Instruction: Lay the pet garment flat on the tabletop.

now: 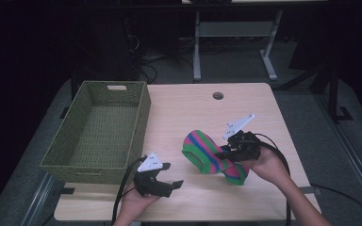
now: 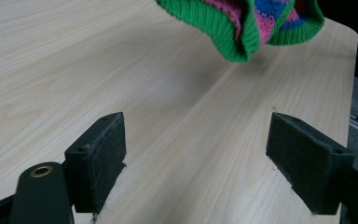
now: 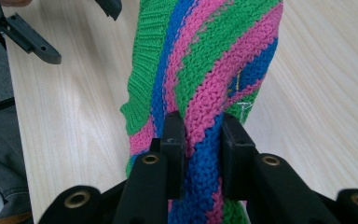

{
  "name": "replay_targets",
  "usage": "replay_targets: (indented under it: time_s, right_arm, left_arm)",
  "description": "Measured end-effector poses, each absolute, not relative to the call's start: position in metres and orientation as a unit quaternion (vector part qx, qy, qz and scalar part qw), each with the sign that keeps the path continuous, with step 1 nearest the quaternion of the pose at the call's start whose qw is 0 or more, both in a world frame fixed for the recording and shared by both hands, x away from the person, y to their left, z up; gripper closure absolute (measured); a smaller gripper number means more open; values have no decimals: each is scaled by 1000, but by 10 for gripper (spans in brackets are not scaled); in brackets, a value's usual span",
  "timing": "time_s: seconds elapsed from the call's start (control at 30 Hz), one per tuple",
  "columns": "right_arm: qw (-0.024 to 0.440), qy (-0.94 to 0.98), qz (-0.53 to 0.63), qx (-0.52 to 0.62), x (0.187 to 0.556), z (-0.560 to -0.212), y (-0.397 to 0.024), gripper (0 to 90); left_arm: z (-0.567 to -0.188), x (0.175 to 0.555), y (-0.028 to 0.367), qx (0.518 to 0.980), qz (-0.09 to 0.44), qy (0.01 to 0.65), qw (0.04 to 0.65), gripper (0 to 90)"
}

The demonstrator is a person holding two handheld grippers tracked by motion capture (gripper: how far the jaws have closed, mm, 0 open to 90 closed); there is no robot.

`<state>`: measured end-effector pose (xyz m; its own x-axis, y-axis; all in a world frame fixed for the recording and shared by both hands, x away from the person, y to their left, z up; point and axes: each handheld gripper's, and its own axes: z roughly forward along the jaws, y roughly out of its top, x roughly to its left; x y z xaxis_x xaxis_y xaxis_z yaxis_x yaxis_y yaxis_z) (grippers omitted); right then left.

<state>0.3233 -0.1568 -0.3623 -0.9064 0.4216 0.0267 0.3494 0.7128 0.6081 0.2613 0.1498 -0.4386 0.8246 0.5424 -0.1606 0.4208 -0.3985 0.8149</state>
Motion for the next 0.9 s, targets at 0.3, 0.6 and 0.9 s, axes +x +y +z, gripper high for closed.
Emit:
replay_targets:
  time_s: [0.3, 0.6, 0.9]
  right_arm:
    - [41, 928, 308, 206, 325, -381, -149, 738]
    - [40, 932, 295, 207, 332, -400, -138, 733]
    - [36, 938, 278, 203, 338, -415, -127, 717]
  left_arm:
    - [-439, 261, 150, 834, 65, 289, 466, 194]
    - [-438, 260, 152, 833, 63, 293, 466, 194]
    - [-438, 260, 152, 832, 63, 293, 467, 194]
